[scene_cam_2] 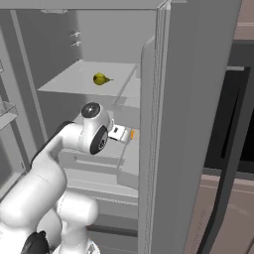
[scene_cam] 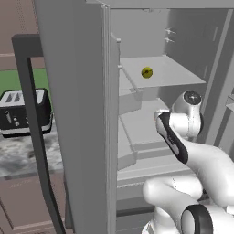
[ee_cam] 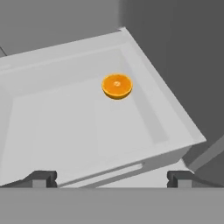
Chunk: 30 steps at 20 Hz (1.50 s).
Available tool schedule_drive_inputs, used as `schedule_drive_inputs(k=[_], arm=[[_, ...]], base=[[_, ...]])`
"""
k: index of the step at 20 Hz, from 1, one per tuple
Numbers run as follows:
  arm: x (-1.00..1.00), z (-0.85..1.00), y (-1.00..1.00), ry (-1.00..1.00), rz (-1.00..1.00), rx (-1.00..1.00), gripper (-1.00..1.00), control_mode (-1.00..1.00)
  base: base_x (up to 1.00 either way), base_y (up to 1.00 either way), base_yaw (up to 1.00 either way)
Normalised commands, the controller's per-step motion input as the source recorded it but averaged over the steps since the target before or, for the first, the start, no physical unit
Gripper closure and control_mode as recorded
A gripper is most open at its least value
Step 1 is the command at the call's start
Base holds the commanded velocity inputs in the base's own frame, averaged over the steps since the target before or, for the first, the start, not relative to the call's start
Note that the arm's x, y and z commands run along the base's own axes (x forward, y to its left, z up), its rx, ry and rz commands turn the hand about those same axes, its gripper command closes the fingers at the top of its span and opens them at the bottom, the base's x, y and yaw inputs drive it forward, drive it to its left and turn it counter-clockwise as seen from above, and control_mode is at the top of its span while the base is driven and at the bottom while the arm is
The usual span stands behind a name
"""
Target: Retrieve the pear and orange from the fridge and place them into the bowl on the dining table.
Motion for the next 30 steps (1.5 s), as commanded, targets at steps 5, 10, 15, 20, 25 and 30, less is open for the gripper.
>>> schedule_drive_inputs(k=[5, 10, 15, 20, 25, 30], arm=[[0.2, -0.23, 0.0, 0.0, 0.0, 0.0, -1.0, -1.0], [0.16, -0.06, -0.06, 0.0, 0.0, 0.0, -1.0, -1.0], [0.2, -0.1, -0.15, 0.0, 0.0, 0.0, -1.0, -1.0], [0.24, -0.11, -0.18, 0.0, 0.0, 0.0, -1.0, -1.0], [0.33, -0.04, -0.13, 0.0, 0.0, 0.0, -1.0, -1.0], [0.39, -0.05, -0.1, 0.0, 0.0, 0.0, -1.0, -1.0]], base=[[0.0, 0.0, 0.0], [0.0, 0.0, 0.0], [0.0, 0.0, 0.0], [0.0, 0.0, 0.0], [0.0, 0.0, 0.0], [0.0, 0.0, 0.0]])
